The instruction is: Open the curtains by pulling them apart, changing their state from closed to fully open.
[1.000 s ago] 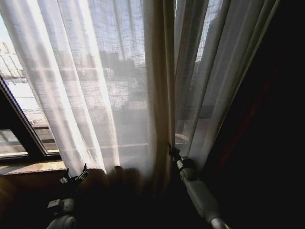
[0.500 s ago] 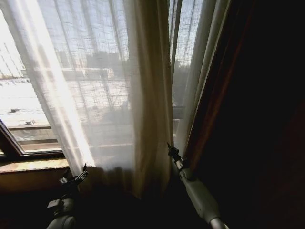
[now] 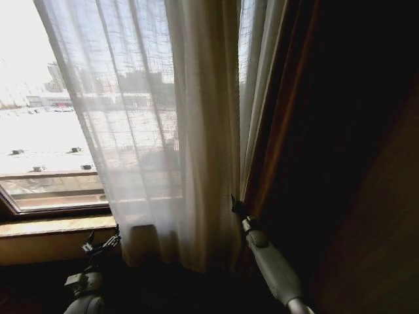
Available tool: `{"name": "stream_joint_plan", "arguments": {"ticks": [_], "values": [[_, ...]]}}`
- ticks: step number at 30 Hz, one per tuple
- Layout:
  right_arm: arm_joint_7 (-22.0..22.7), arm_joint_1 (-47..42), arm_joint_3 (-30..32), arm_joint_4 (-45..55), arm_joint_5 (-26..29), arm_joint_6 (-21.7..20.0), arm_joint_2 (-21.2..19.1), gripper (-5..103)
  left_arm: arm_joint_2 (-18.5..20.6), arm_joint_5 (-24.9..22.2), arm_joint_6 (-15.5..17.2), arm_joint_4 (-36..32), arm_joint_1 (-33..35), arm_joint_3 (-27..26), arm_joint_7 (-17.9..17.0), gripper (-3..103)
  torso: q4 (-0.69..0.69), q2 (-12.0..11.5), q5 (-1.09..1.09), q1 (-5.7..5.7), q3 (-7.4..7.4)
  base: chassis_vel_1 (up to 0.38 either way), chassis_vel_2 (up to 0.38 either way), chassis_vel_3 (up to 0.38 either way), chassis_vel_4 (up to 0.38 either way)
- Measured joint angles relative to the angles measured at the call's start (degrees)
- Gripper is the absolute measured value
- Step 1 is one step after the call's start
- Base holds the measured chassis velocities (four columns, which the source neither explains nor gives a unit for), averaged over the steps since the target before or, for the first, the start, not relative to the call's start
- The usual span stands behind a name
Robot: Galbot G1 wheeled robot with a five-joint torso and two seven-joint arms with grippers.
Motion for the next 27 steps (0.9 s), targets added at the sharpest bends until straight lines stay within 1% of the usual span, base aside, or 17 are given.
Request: {"name": "stream_joint_plan", "arguments": {"ticks": [2,4,5,8,9,10,11,14,15,18,20,25,27], "values": [[0.0,0.3,0.0,-0.4,-0.4,0.8,0.0,0,0.0,0.0,0.0,0.0,0.0,0.0,0.0,100,0.00,0.0,-0.01,0.00,0.00,0.019,0.032,-0.035,-0.002],[2.2,0.8,0.0,-0.9,-2.1,0.4,0.0,0,0.0,0.0,0.0,0.0,0.0,0.0,0.0,100,-0.02,0.0,0.01,0.00,0.00,0.000,0.000,0.000,0.000],[2.2,0.8,0.0,-0.9,-2.1,0.4,0.0,0,0.0,0.0,0.0,0.0,0.0,0.0,0.0,100,-0.02,0.0,0.01,0.00,0.00,0.000,0.000,0.000,0.000],[7.6,1.9,-0.2,-2.2,-2.7,-3.4,-0.1,0,0.0,0.0,0.0,0.0,0.0,0.0,0.0,100,-0.03,0.0,0.02,0.01,0.00,0.000,0.000,0.000,0.000],[11.2,2.8,0.1,-3.6,-2.5,-5.4,-0.1,0,0.0,0.0,0.0,0.0,0.0,0.0,0.0,100,-0.02,0.0,0.01,0.00,0.00,0.000,0.000,0.000,0.000],[11.2,2.8,0.1,-3.6,-2.5,-5.4,-0.1,0,0.0,0.0,0.0,0.0,0.0,0.0,0.0,100,-0.02,0.0,0.01,0.00,0.00,0.000,0.000,0.000,0.000],[13.3,3.6,0.7,-4.8,-2.8,-6.4,-0.1,0,0.0,0.0,0.0,0.0,0.0,0.0,0.0,100,-0.01,0.0,0.01,0.00,-0.01,0.000,0.000,0.000,0.000],[17.5,5.3,2.9,-7.4,-4.9,-7.9,-0.9,0,0.0,0.0,0.0,0.0,0.0,0.0,0.0,100,-0.01,0.0,-0.02,0.00,-0.01,0.000,0.000,0.000,0.000],[17.5,5.3,2.9,-7.4,-4.9,-7.9,-0.9,0,0.0,0.0,0.0,0.0,0.0,0.0,0.0,100,-0.01,0.0,-0.02,0.00,-0.01,0.000,0.000,0.000,0.000],[22.2,6.5,4.2,-8.4,-5.2,-10.1,-2.5,0,0.0,0.0,0.0,0.0,0.0,0.0,0.0,100,-0.01,0.0,0.00,0.00,0.00,0.000,0.000,0.000,0.000],[23.9,6.8,4.6,-8.9,-5.5,-10.6,-3.3,0,0.0,0.0,0.0,0.0,0.0,0.1,0.0,100,-0.02,0.0,0.02,0.00,0.00,0.000,0.000,0.000,0.000],[24.6,6.3,4.7,-8.3,-5.4,-10.9,-4.3,0,0.0,0.0,0.0,0.0,0.0,0.1,0.0,100,-0.04,0.0,0.01,0.00,0.00,0.000,0.000,0.000,0.000],[23.4,5.3,4.0,-6.6,-4.3,-10.9,-4.5,0,0.0,0.0,0.0,0.0,0.0,0.1,0.0,100,-0.04,0.0,0.01,0.00,0.00,0.000,0.000,0.000,0.000]]}}
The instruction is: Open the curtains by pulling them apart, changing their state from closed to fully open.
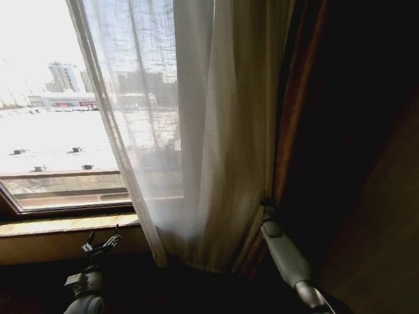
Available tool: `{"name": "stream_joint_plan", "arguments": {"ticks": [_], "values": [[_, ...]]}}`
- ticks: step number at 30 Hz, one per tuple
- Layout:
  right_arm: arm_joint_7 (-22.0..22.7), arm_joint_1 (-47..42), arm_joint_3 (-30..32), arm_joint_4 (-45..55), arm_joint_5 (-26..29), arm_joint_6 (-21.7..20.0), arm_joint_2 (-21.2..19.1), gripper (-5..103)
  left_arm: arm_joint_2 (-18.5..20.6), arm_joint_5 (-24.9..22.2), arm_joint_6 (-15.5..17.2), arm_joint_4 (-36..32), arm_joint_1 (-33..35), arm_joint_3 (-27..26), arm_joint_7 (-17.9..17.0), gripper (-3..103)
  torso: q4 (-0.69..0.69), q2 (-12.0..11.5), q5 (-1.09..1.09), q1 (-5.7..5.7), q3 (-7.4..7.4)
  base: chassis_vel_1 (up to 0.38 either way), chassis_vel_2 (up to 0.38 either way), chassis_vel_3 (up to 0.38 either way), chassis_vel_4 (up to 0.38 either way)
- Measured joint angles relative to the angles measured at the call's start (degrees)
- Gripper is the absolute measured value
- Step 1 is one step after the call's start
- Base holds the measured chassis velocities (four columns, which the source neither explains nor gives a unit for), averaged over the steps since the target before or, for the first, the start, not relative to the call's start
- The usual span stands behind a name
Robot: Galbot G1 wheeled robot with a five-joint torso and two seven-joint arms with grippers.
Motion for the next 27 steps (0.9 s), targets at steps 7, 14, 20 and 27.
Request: {"name": "stream_joint_plan", "arguments": {"ticks": [7,14,20,27], "values": [[-8.9,-6.0,-3.5,10.6,6.7,-0.1,-1.1,7,0.0,0.0,0.0,0.0,0.0,0.0,0.0,100,0.02,0.0,0.00,0.00,0.00,0.000,0.000,0.000,0.000],[-14.2,-15.7,-3.9,23.3,11.9,-1.8,-3.9,33,0.0,0.0,0.0,0.0,0.0,0.0,0.0,100,0.01,0.0,0.00,0.00,-0.01,0.000,0.000,0.000,0.000],[-15.7,-21.3,-1.9,29.1,10.1,-1.1,-5.4,50,0.0,0.0,0.0,0.0,0.0,0.0,0.0,100,0.00,0.0,-0.01,-0.01,-0.01,0.000,0.000,0.000,0.000],[-15.8,-23.7,-1.2,31.5,9.0,-0.2,-5.4,82,0.0,0.0,0.0,0.0,0.0,0.0,0.0,100,0.01,0.0,-0.01,0.00,-0.01,0.000,0.000,0.000,0.000]]}}
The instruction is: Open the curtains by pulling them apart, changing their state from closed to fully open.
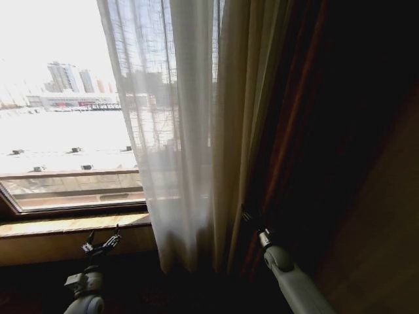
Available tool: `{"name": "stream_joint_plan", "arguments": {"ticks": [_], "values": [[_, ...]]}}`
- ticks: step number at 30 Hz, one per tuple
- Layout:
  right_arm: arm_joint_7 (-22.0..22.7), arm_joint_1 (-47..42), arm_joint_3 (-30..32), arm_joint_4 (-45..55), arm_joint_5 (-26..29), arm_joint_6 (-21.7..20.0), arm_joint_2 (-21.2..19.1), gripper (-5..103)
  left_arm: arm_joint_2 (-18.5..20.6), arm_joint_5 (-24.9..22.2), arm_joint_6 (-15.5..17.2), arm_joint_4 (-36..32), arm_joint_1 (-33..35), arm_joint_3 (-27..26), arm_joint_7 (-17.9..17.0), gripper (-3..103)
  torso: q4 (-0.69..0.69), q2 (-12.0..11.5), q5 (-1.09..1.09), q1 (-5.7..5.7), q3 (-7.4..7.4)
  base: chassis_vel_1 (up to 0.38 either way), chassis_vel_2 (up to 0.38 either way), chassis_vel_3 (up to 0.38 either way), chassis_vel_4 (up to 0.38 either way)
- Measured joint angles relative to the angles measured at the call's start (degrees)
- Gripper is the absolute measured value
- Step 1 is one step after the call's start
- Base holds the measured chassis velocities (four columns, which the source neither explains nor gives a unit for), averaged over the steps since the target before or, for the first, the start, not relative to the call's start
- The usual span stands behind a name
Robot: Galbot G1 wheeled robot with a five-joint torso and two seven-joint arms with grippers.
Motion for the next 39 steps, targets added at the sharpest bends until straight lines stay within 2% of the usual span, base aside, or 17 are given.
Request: {"name": "stream_joint_plan", "arguments": {"ticks": [2,4,6,8,16,31,39], "values": [[0.0,-0.3,0.0,0.5,0.0,0.1,-0.1,93,0.0,0.0,0.0,0.0,0.0,0.0,0.0,100,0.00,0.0,-0.01,0.00,0.00,0.032,0.045,-0.037,-0.054],[-0.1,-0.3,-0.1,0.5,0.0,0.1,-0.1,93,0.0,0.0,0.0,0.0,0.0,0.0,0.0,100,0.00,0.0,-0.01,0.00,0.00,0.057,0.057,-0.052,-0.067],[-0.5,-0.3,-0.2,0.5,-0.1,0.1,-0.1,99,0.0,0.0,0.0,0.0,0.0,0.0,0.0,100,0.00,0.0,0.00,0.00,0.00,0.093,0.096,-0.099,-0.102],[-0.7,-0.2,-0.3,0.5,-0.3,0.1,-0.1,100,0.0,0.0,0.0,0.0,0.0,0.0,0.0,100,0.00,0.0,0.00,0.00,0.00,0.129,0.162,-0.159,-0.152],[-1.5,0.1,-0.5,0.2,-0.4,0.7,-0.1,100,0.0,0.0,0.0,0.0,0.0,0.0,0.0,100,0.02,0.0,0.00,0.00,0.00,0.236,0.237,-0.235,-0.245],[-2.7,0.2,-0.4,-0.3,0.6,1.8,-0.6,100,0.0,0.0,0.0,0.0,0.0,0.0,0.0,100,0.01,0.0,0.00,0.00,0.00,0.345,0.346,-0.349,-0.336],[-3.2,1.7,-1.0,-3.2,-0.7,7.3,0.7,100,0.0,0.0,0.0,0.0,0.0,0.0,0.0,100,0.03,0.0,-0.01,0.00,0.00,0.323,0.324,-0.325,-0.334]]}}
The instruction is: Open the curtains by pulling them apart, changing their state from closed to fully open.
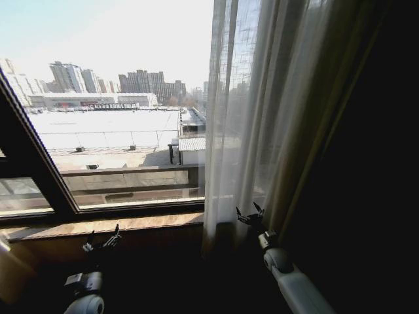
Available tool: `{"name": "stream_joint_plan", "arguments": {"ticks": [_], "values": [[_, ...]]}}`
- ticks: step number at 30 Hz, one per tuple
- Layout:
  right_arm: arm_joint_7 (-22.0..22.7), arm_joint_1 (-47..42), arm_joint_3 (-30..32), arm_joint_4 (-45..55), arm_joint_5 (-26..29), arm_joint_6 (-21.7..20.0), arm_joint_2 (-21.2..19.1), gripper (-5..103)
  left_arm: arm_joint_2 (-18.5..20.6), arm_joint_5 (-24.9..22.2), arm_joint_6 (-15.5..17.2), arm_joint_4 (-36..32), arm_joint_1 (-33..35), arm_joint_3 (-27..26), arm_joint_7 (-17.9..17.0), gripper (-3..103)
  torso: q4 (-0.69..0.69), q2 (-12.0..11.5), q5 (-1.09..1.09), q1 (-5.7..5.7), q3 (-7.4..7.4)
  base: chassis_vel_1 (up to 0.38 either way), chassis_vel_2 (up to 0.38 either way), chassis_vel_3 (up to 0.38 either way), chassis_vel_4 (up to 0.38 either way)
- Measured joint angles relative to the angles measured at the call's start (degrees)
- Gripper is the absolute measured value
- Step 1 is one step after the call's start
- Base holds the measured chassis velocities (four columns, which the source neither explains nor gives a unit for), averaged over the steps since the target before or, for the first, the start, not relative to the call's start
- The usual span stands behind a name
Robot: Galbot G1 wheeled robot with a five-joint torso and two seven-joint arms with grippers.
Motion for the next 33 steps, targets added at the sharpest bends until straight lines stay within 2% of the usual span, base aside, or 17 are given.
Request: {"name": "stream_joint_plan", "arguments": {"ticks": [5,12,18,25,33], "values": [[-1.9,0.3,0.0,-0.8,0.3,0.8,0.4,100,0.0,0.0,0.0,0.0,0.0,0.0,0.0,100,0.00,0.0,-0.03,0.00,0.00,0.121,0.130,-0.153,-0.126],[-3.3,0.9,-0.4,-1.3,0.7,0.3,1.1,100,0.0,0.0,0.0,0.0,0.0,0.0,0.0,100,-0.04,0.0,0.04,0.00,0.00,-0.034,-0.014,0.036,0.014],[-2.5,2.2,-1.5,-2.3,1.0,0.0,1.9,100,0.0,0.0,0.0,0.0,0.0,0.0,0.0,100,-0.02,0.0,-0.01,0.00,0.00,-0.071,0.056,0.074,-0.070],[-1.8,3.5,-1.9,-4.0,1.3,-0.1,2.1,100,0.0,0.0,0.0,0.0,0.0,0.0,0.0,100,-0.01,0.0,-0.01,-0.01,0.00,-0.135,0.212,0.112,-0.186],[0.1,5.6,-2.0,-6.2,-1.1,2.1,2.6,100,0.0,0.0,0.0,0.0,0.0,0.0,0.0,100,-0.03,0.0,0.01,0.07,0.02,-0.239,0.188,0.207,-0.182]]}}
